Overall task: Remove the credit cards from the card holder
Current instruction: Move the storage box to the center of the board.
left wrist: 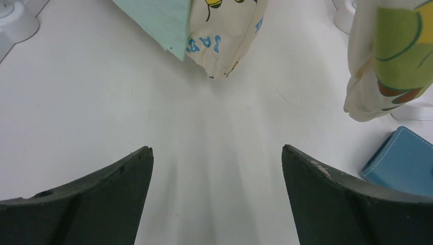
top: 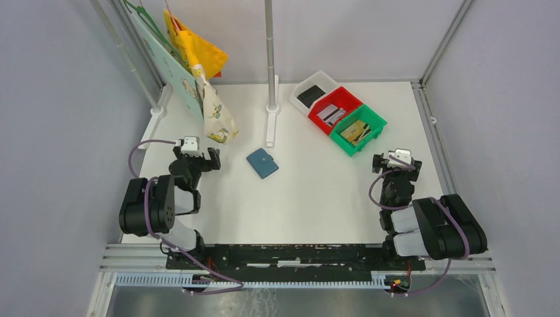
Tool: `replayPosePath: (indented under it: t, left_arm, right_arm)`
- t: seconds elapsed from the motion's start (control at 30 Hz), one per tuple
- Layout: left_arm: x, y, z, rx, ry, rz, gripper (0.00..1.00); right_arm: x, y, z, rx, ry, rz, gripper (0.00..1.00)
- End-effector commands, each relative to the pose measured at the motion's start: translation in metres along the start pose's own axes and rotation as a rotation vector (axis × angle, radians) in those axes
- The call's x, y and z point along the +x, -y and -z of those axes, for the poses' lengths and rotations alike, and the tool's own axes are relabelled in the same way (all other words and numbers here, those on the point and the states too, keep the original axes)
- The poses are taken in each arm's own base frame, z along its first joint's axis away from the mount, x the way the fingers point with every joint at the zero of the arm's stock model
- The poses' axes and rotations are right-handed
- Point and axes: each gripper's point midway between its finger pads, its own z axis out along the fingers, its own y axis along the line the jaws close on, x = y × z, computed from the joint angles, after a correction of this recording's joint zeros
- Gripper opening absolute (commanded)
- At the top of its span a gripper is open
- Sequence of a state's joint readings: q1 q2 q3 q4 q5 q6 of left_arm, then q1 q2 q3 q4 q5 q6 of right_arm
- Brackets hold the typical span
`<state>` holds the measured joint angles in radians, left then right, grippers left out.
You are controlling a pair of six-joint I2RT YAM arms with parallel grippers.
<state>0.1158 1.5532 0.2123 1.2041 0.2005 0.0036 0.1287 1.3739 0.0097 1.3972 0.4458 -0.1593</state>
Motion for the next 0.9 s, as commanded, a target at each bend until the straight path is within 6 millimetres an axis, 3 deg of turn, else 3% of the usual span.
replayPosePath:
  t: [0.0, 0.27, 0.33, 0.47, 0.57, 0.7, 0.87]
  left_arm:
    - [-0.012, -0.003, -0.004, -0.013, 0.042, -0.018, 1.00]
    - [-0.023, -0.004, 0.004, -0.015, 0.077, -0.017, 1.00]
    - [-0.026, -0.009, 0.001, -0.036, 0.056, -0.009, 1.00]
    - [-0.046, -0.008, -0.012, -0.003, -0.045, -0.028, 1.00]
    - [-0.053, -0.009, -0.014, 0.020, -0.129, -0.085, 1.00]
    - [-0.050, 0.000, -0.004, 0.097, -0.236, -0.109, 1.00]
    - [-0.057, 0.019, 0.008, 0.218, -0.339, -0.105, 1.00]
  right_arm:
    - [0.027, 0.007, 0.027, -0.016, -0.058, 0.033, 0.98]
    - [0.028, 0.006, 0.026, -0.025, -0.060, 0.019, 0.98]
    - [0.027, 0.015, 0.027, 0.028, -0.058, -0.001, 0.98]
    - [0.021, 0.008, 0.026, -0.021, -0.041, 0.015, 0.98]
    - [0.026, 0.024, 0.014, 0.130, -0.156, -0.005, 0.98]
    - [0.011, 0.024, -0.006, 0.178, -0.262, -0.009, 0.98]
    - [-0.024, -0.007, -0.027, 0.100, -0.292, -0.265, 0.98]
